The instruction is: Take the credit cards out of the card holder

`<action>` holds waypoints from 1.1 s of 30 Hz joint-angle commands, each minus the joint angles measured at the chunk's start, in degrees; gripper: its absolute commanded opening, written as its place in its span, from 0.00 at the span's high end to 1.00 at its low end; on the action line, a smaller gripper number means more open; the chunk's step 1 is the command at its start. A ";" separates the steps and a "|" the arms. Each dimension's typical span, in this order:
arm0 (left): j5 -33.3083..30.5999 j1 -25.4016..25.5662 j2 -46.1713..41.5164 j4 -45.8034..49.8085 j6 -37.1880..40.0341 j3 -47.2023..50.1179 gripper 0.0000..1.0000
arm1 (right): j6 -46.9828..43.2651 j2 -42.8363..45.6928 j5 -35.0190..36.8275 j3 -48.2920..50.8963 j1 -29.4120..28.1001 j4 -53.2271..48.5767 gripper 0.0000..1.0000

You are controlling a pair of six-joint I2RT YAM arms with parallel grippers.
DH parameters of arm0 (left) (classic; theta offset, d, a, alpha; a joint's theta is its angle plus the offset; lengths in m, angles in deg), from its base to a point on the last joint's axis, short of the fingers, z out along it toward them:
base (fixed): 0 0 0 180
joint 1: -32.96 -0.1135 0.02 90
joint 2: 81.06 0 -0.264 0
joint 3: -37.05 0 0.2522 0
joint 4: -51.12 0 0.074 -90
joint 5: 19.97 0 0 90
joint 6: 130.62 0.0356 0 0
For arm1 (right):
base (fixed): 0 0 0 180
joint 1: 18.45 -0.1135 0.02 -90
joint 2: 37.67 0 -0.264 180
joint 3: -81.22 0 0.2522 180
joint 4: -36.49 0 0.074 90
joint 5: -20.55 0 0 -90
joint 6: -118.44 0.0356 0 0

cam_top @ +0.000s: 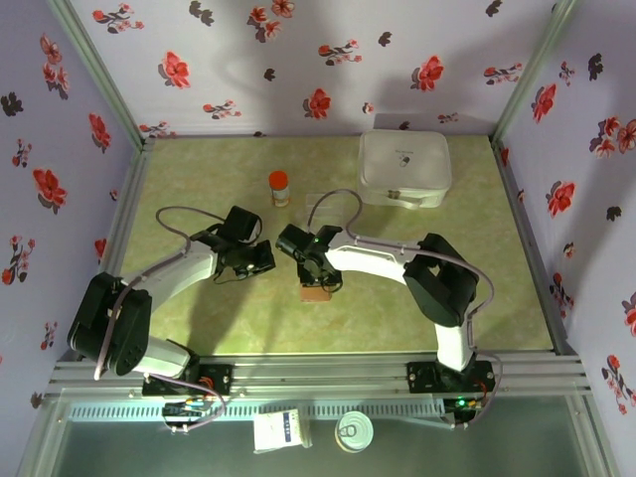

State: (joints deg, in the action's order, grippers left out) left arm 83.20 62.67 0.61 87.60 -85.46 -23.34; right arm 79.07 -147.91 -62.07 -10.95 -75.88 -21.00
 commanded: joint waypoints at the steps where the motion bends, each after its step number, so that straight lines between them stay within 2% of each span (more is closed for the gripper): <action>1: 1.13 -0.36 -1.11 -0.79 0.78 1.25 1.00 | 0.26 -1.37 1.36 -0.91 0.51 -1.85 0.66; 9: 5.33 0.33 1.49 -4.02 0.37 1.05 1.00 | -0.36 -2.15 -1.40 2.41 1.52 1.73 0.73; 17: 8.25 5.59 6.17 -7.55 -1.43 -2.46 1.00 | -0.36 1.37 -5.51 9.64 3.66 8.76 0.87; 24: 9.06 10.30 12.17 -7.94 -2.24 -6.18 1.00 | -0.80 4.99 -8.27 14.91 5.33 13.88 0.95; 28: 9.08 11.26 16.10 -8.10 -2.50 -6.88 1.00 | -1.21 7.95 -7.45 15.99 5.65 14.38 0.96; 33: 7.16 11.15 18.86 -6.09 -1.91 -6.73 1.00 | -2.67 11.03 -1.70 14.37 5.60 8.11 0.91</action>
State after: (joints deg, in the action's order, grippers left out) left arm 91.90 73.82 17.50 79.47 -87.07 -29.92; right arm 77.80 -138.68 -68.71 3.04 -70.83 -6.62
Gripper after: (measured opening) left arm 0.042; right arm 0.088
